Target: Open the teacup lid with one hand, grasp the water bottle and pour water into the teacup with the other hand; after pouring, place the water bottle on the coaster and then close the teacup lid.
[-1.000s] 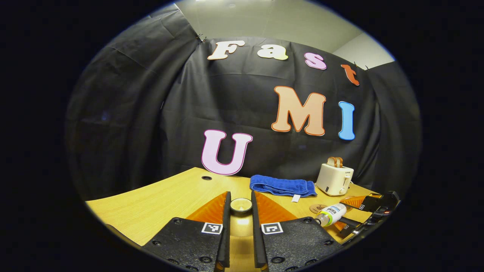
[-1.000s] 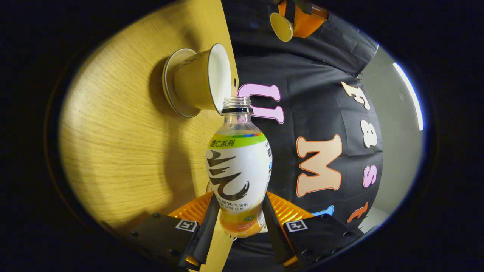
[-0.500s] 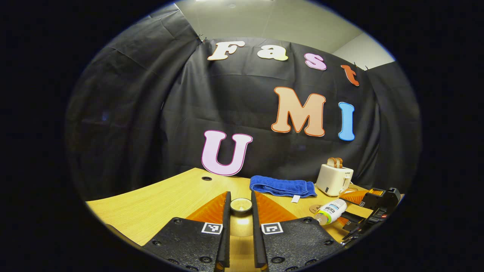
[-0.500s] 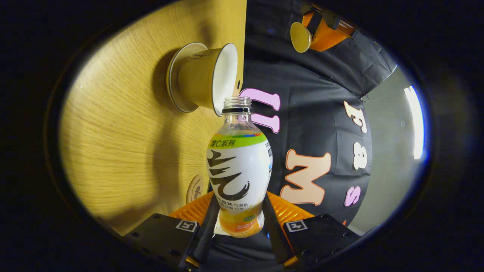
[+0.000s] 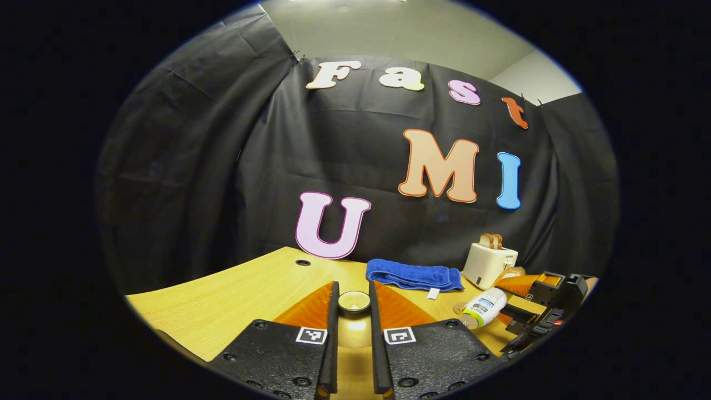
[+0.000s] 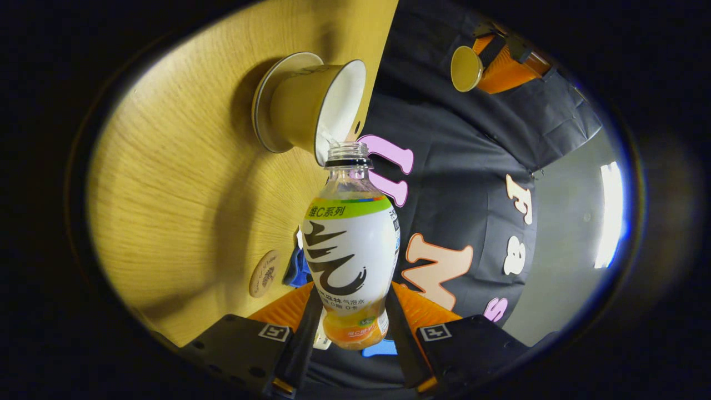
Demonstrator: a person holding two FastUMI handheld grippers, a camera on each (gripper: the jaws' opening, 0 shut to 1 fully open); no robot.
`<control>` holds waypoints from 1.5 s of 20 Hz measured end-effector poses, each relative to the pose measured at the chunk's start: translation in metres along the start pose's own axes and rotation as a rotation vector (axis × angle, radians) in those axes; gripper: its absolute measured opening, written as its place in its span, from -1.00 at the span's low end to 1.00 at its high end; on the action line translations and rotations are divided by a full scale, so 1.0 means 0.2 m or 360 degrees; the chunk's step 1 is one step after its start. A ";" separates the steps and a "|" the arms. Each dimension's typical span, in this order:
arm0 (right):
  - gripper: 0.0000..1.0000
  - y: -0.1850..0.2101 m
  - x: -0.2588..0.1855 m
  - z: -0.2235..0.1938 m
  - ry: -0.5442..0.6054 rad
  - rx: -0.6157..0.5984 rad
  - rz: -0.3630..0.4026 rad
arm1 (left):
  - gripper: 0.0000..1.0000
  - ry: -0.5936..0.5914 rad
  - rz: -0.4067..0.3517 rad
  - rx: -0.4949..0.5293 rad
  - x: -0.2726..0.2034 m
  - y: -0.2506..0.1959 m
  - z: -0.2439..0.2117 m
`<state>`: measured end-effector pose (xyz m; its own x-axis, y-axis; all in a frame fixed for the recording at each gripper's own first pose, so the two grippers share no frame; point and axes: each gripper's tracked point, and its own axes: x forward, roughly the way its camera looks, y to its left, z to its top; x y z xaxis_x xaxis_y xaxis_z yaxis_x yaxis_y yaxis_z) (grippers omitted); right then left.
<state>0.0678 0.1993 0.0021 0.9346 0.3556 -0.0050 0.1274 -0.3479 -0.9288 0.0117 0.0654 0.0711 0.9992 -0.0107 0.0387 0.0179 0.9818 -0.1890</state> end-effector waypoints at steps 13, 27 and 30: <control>0.40 -0.06 0.00 0.05 -0.0057 -0.0112 -0.0059 | -0.55 -0.0004 -0.0011 -0.0008 0.00 0.00 0.01; 0.39 0.07 0.01 0.01 -0.0001 0.0196 0.0101 | -0.55 0.0002 -0.0032 -0.0001 0.00 0.00 0.00; 0.37 0.14 0.00 0.02 0.0018 0.0342 0.0166 | -0.55 0.0007 -0.0039 -0.0007 0.00 -0.01 0.00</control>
<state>0.0697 0.1923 -0.0242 0.9428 0.3173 -0.1021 -0.0425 -0.1894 -0.9810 0.0121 0.0642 0.0707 0.9986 -0.0357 0.0387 0.0425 0.9804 -0.1926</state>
